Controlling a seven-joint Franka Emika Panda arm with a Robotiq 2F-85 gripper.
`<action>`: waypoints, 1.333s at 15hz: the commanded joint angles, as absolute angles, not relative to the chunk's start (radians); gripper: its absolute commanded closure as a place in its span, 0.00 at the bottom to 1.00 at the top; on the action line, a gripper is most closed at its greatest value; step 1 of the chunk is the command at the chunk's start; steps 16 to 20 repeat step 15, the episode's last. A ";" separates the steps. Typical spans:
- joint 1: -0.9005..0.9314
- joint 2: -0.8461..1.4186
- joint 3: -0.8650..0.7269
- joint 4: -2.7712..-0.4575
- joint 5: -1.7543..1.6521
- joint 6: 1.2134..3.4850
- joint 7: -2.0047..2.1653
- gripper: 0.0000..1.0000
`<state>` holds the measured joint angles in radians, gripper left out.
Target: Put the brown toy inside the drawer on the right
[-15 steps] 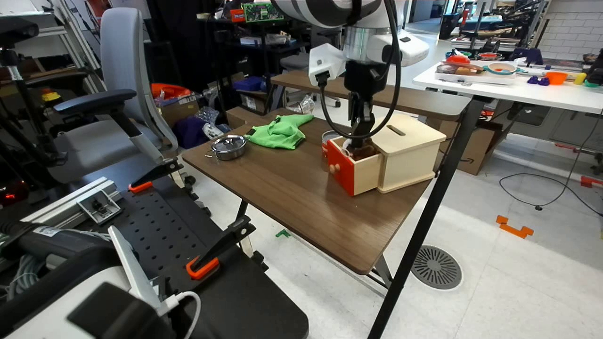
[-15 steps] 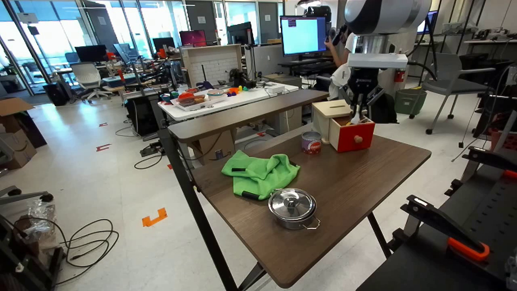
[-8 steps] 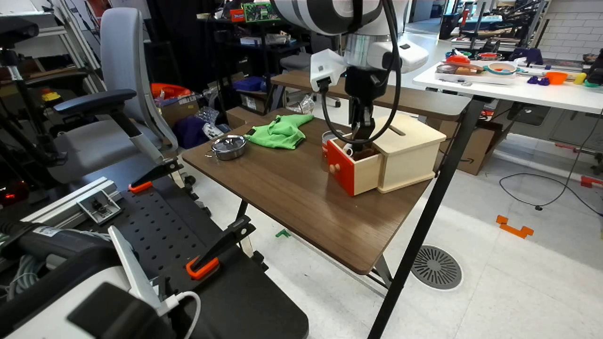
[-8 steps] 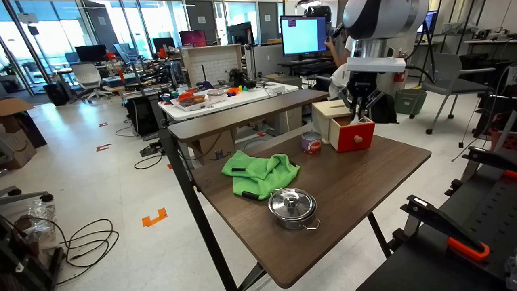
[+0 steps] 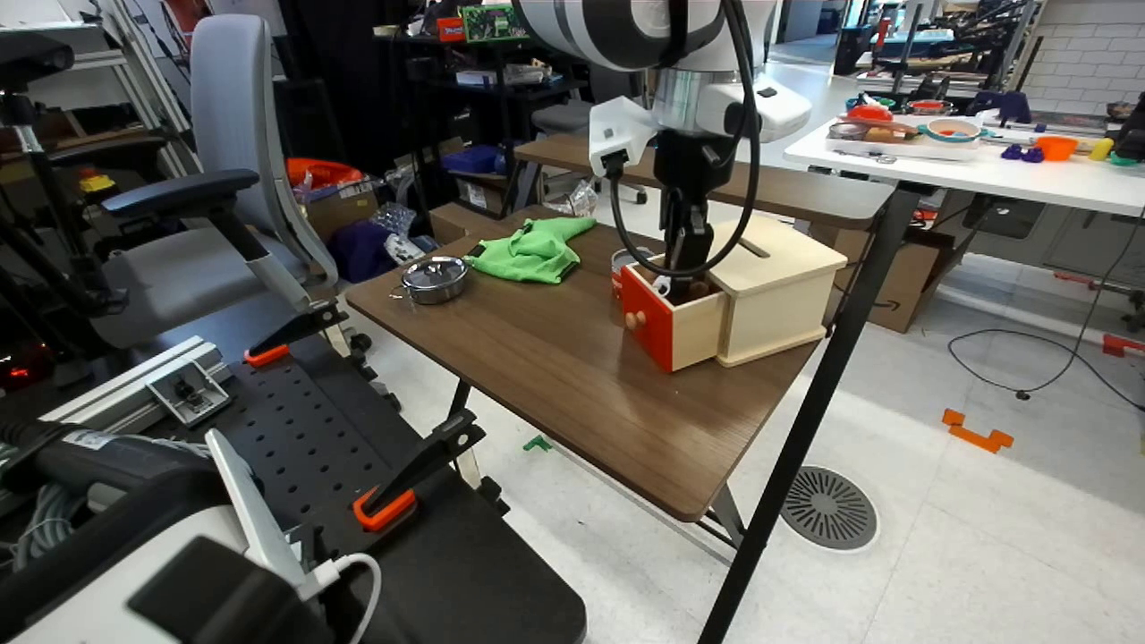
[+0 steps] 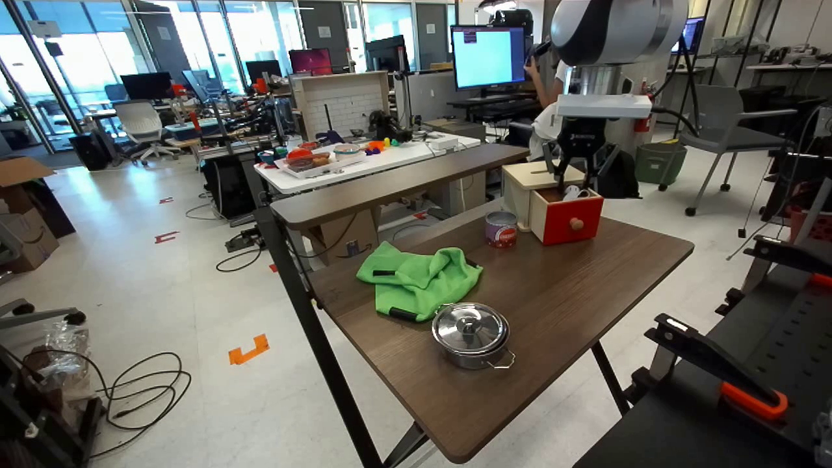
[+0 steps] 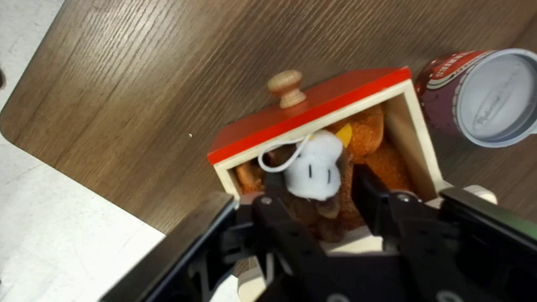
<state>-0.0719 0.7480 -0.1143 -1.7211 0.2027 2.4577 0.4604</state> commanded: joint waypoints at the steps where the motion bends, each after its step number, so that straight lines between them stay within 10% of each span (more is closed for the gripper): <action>1: -0.061 0.741 -0.121 -1.721 0.210 2.458 0.455 0.19; 4: -0.059 0.715 -0.116 -1.747 0.216 2.461 0.452 0.01; 20: -0.045 0.556 -0.121 -1.878 0.202 2.410 0.457 0.00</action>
